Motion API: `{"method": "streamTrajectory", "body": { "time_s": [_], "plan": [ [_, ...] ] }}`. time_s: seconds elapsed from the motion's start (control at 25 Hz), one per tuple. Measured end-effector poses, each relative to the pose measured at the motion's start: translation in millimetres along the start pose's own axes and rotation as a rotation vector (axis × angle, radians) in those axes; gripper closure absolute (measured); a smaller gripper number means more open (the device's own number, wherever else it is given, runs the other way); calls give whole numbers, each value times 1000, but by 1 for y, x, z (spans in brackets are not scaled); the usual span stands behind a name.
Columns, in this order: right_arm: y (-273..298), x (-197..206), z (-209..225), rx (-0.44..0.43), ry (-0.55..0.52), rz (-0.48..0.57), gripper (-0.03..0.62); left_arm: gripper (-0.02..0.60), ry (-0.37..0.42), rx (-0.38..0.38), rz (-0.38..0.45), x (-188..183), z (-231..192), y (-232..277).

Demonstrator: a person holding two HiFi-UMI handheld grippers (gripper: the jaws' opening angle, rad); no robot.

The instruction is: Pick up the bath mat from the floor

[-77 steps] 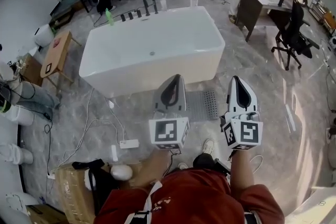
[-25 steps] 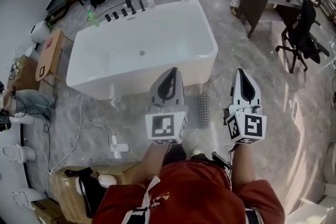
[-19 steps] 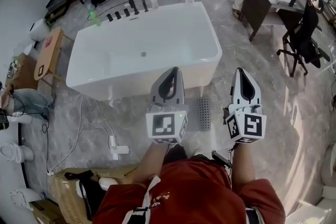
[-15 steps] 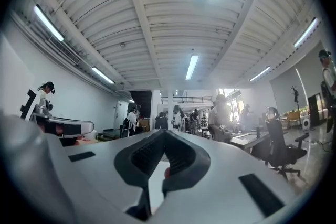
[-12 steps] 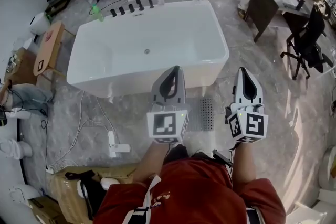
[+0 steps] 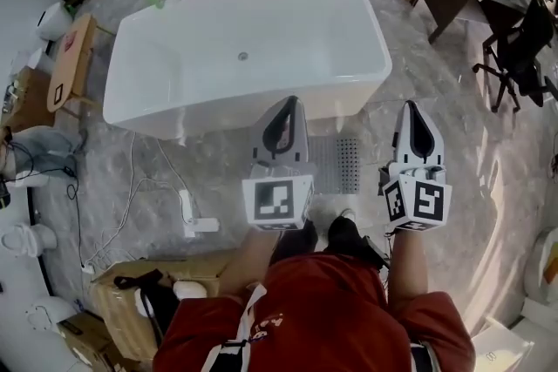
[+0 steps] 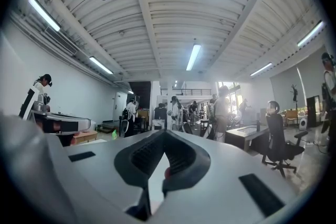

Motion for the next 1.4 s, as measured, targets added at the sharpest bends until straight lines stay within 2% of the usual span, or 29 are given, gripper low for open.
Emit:
{"method": "streamTrajectory", "body": {
  "time_s": [0.24, 0.44, 0.68, 0.76, 1.04, 1.4],
  "plan": [
    [7, 35, 18, -23, 11, -67, 583, 568, -8, -39, -69, 34, 10, 7],
    [7, 66, 48, -21, 105, -105, 583, 568, -1, -99, -111, 66, 28, 8],
    [-4, 113, 70, -44, 76, -138, 583, 568, 40, -129, -98, 109, 37, 0],
    [-8, 133, 75, -48, 84, -149, 583, 568, 30, -138, -106, 122, 41, 2],
    [-37, 215, 79, -85, 105, -281, 583, 568, 11, -119, -222, 190, 58, -11],
    [-68, 306, 82, -77, 125, -353, 583, 566, 2, -115, -263, 271, 70, -37]
  ]
}}
Point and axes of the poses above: the fingertips, and each gripper's own axes: y forward along the fingers, z to its right, x out of its underside, the point moved 7 cm from there along -y, backward along the fingers, and after that the axes turned 14 degrees about z, right-handed, at the moved point
